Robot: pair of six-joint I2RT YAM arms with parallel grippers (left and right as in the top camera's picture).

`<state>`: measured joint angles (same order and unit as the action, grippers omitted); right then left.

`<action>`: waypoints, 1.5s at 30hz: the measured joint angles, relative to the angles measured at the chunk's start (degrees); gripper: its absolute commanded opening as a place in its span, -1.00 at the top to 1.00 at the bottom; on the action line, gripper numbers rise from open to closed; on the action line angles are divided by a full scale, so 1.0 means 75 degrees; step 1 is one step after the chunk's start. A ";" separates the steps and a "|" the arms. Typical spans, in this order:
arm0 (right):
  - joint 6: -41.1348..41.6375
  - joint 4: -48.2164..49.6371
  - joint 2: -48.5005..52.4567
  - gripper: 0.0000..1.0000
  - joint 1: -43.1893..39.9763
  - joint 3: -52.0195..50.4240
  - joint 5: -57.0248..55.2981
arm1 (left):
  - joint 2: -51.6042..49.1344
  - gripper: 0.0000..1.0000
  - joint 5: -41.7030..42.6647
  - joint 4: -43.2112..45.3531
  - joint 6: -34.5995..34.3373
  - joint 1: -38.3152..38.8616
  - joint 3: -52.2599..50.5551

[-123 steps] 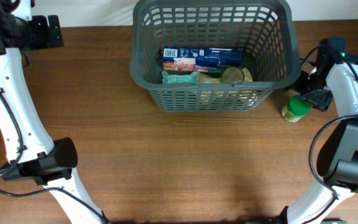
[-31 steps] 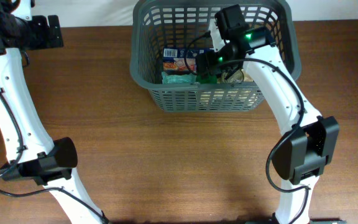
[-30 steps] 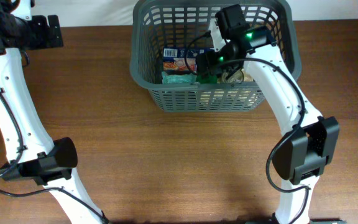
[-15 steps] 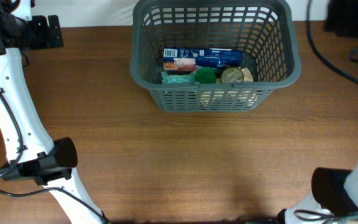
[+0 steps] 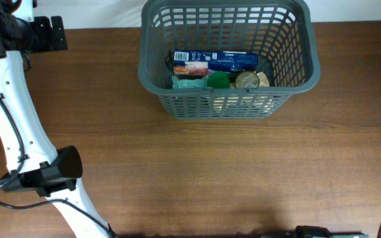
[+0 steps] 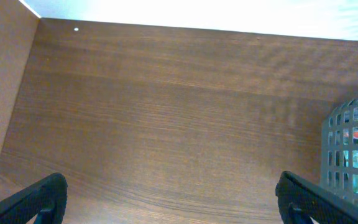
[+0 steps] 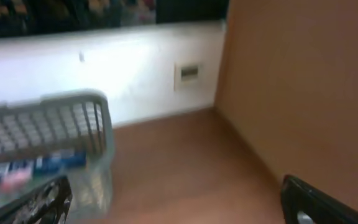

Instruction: Pack container

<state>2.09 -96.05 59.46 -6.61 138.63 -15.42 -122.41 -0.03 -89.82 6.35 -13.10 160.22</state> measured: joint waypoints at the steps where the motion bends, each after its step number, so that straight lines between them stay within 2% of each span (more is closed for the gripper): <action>1: 0.0131 -0.0085 -0.0233 -0.98 0.0000 -0.0230 -0.0023 | 0.0000 -0.98 0.0000 -0.0009 0.0000 0.0000 -0.0003; 5: 0.0536 0.0058 -0.0647 -0.98 0.0000 -0.1550 -0.0035 | 0.0000 -0.98 0.0000 -0.0003 0.0000 0.0000 -0.0003; 9: 0.0699 0.0259 -0.0131 -0.98 0.0000 -0.2847 -0.0020 | 0.0000 -0.98 0.0000 -0.0003 0.0000 0.0000 -0.0003; 16: 0.0729 0.0303 0.0318 -0.98 0.0000 -0.3634 -0.0003 | 0.0000 -0.98 0.0000 -0.0003 0.0000 0.0000 -0.0003; 18: 0.0714 0.1029 0.0376 -0.98 0.0000 -0.3791 0.0000 | 0.0000 -0.98 0.0000 -0.0003 0.0000 0.0000 -0.0003; 21: 0.0720 0.2914 0.0198 -0.98 0.0000 -0.4692 0.0003 | 0.0000 -0.98 0.0000 -0.0003 -0.0003 0.0000 -0.0003; 23: 0.0720 0.4797 -0.0385 -0.98 0.0000 -0.6274 0.0047 | 0.0000 -0.98 0.0000 0.0000 0.0000 0.0000 -0.0003; 26: 0.0714 0.7533 -0.2028 -0.98 0.0000 -0.9489 0.0405 | 0.0000 -0.98 0.0003 -0.0003 -0.0003 0.0000 -0.0009; 29: 0.0726 0.8416 -0.3404 -0.98 0.0000 -1.1701 0.0787 | 0.0000 -0.98 0.0003 -0.0006 -0.0003 0.0000 -0.0012; 32: 0.0743 0.8912 -0.4634 -0.98 0.0000 -1.3793 0.1241 | 0.0000 -0.98 0.0000 -0.0012 -0.0003 0.0000 -0.0017; 35: 0.0854 0.8958 -0.5552 -0.98 0.0000 -1.5250 0.1440 | 0.0000 -0.98 0.0000 0.0000 0.0000 0.0000 -0.0017; 39: 0.0924 0.8982 -0.6577 -0.98 0.0000 -1.6320 0.1556 | 0.0000 -0.98 0.0000 0.0000 -0.0003 0.0000 -0.0020; 45: 0.0930 0.9028 -0.7766 -0.98 0.0000 -1.6999 0.1588 | 0.0000 -0.98 0.0003 -0.0006 -0.0003 0.0000 -0.0023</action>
<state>9.06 -28.34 1.21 -6.61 11.14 -3.51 -122.41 -0.01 -89.86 6.33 -13.10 160.05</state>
